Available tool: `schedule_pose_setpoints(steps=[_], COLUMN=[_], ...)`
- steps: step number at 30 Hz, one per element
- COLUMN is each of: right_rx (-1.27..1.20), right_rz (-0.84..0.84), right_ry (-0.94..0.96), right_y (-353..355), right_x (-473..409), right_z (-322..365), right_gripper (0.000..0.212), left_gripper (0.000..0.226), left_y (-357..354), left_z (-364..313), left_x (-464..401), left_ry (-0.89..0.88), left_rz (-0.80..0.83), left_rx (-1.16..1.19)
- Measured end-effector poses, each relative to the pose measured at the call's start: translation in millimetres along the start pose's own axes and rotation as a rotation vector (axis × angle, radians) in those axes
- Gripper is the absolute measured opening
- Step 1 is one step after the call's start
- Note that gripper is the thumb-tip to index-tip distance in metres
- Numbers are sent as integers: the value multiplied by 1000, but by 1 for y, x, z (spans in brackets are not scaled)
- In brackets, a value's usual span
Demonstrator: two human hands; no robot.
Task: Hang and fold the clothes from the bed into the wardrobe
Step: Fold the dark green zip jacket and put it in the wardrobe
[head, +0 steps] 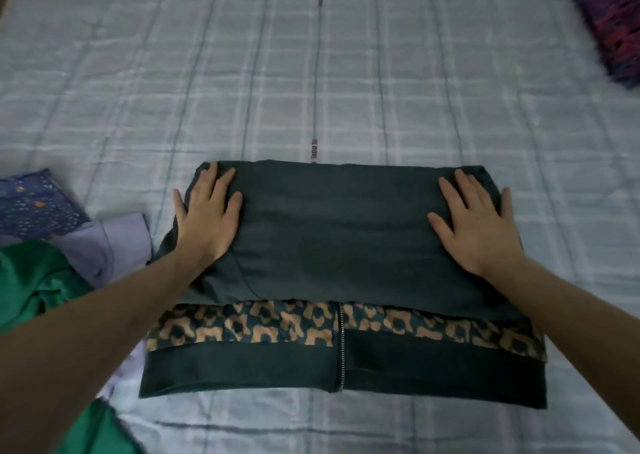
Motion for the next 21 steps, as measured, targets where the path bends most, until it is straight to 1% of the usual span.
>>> schedule_pose_setpoints(steps=[1,2,3,5,6,7,9,10,11,13,14,17,19,20,21], right_rx=[-16,-33,-34,-8,-4,-16,-9,16,50,124,165,315,328,333,358], right_rz=[-53,-78,-72,41,99,118,61,44,59,188,259,352,517,614,674], right_ry=[13,45,96,182,182,152,97,109,141,180,174,172,156,144,148], right_y=[8,14,14,0,-8,-10,3,13,20,29,32,44,52,56,61], right_x=[3,8,11,17,18,15,3,-4,-12,-28,-36,-56,-61,-62,-62], right_z=[3,6,6,4,2,1,9,18,27,38,40,48,52,53,54], right_gripper=[68,66,64,65,66,64,55,51,56,78,83,76,78,76,70], left_gripper=[49,51,52,55,57,58,55,54,58,73,77,69,62,58,54], left_y=[7,11,11,-1,-7,-9,-3,2,5,10,13,21,31,38,45], left_z=[-3,-5,-4,3,6,6,-4,-12,-17,-22,-22,-27,-31,-33,-34], left_x=[2,5,9,15,15,11,-9,-21,-33,-51,-58,-73,-81,-83,-84], left_ry=[-50,-114,-177,-236,-212,-162,-79,-78,-101,-130,-139,-240,-276,-276,-274], left_rz=[-62,-90,-64,89,142,145,101,98,131,273,345,488,575,612,642], left_rx=[-34,-66,-88,-107,-104,-94,-112,-148,-170,-196,-242,-412,-423,-421,-421])
Point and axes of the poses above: each hand's wrist, its own x-axis away from the middle knuckle, its own y-axis out of the back of the hand, z = x × y, the point moved 5 cm from there along -x, towards the middle knuckle, and after that the axes turned 14 degrees about -y, right-handed, at the moved point
